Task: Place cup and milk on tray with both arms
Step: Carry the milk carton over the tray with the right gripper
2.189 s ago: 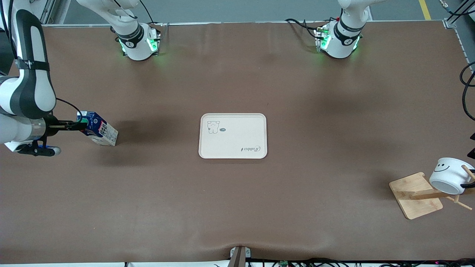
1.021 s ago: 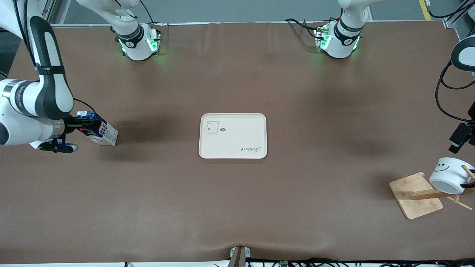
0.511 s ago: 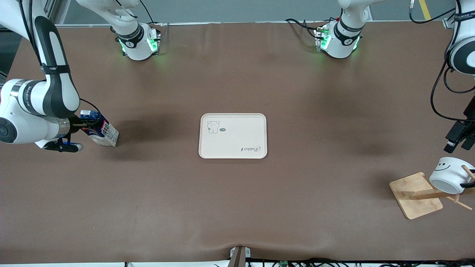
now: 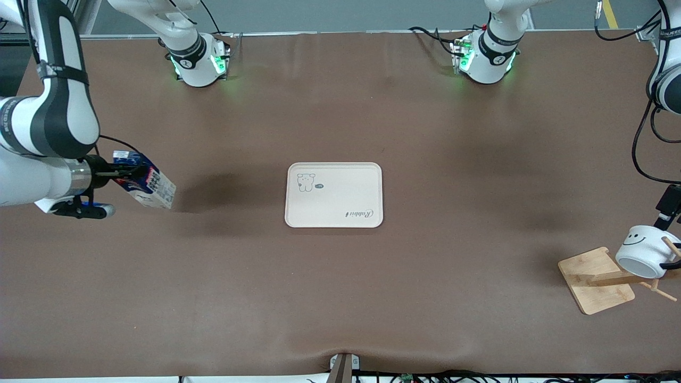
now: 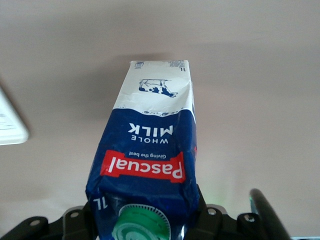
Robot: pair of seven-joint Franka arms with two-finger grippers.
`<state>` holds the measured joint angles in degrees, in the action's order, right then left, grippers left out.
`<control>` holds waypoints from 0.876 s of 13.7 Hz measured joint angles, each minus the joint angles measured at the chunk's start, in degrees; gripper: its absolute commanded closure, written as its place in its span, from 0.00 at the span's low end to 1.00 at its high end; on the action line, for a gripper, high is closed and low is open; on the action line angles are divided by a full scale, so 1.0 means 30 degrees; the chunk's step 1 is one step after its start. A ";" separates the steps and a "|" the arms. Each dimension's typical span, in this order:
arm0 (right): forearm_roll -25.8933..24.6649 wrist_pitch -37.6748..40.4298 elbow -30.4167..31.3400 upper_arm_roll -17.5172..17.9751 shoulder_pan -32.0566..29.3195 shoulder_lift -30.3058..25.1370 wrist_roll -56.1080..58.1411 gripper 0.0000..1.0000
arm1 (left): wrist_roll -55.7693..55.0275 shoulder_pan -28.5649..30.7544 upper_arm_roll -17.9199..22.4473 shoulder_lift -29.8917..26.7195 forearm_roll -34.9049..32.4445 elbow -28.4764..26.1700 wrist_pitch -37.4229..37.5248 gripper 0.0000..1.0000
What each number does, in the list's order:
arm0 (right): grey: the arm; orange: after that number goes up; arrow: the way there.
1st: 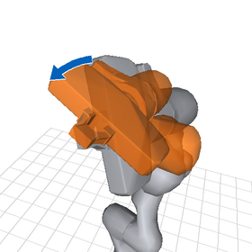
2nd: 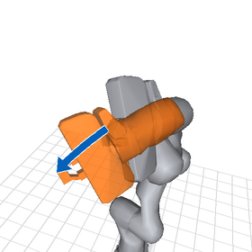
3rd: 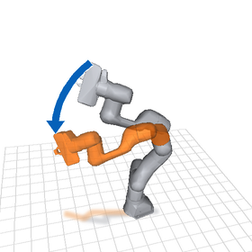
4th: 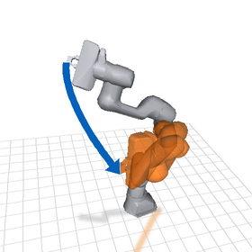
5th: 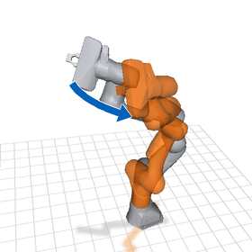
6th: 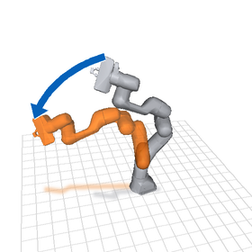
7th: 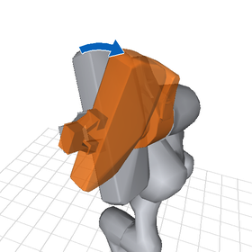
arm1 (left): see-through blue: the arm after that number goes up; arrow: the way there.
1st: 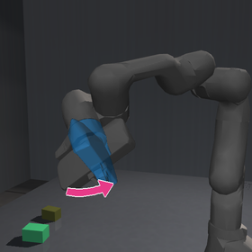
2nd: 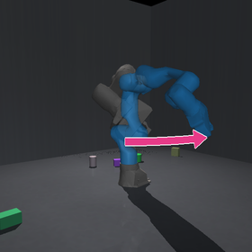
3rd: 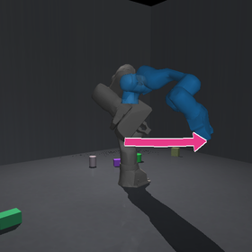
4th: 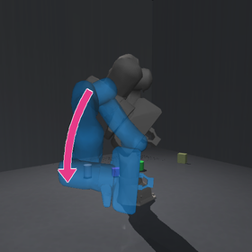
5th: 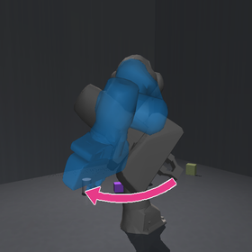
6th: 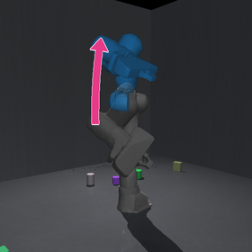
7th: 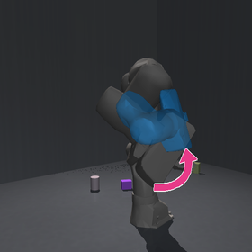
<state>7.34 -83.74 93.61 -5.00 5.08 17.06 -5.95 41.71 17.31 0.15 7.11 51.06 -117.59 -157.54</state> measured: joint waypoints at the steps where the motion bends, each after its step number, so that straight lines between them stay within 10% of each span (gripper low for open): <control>1: 0.0435 -0.0007 -0.0088 0.0029 0.0670 0.0026 -0.0973 0.92 | 0.0151 -0.0004 -0.0015 0.0165 0.0252 0.0106 0.0001 0.22; 12: 0.6607 -0.0737 -0.2977 0.0157 0.8163 0.3023 -1.0438 0.88 | 0.0998 -0.0346 -0.0330 0.0707 0.1196 0.0623 0.0028 0.47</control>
<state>27.16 -85.95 84.68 -4.53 29.57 26.13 -37.27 44.70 16.27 -0.83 9.23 54.65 -115.73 -157.46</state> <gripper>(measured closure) 0.304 0.432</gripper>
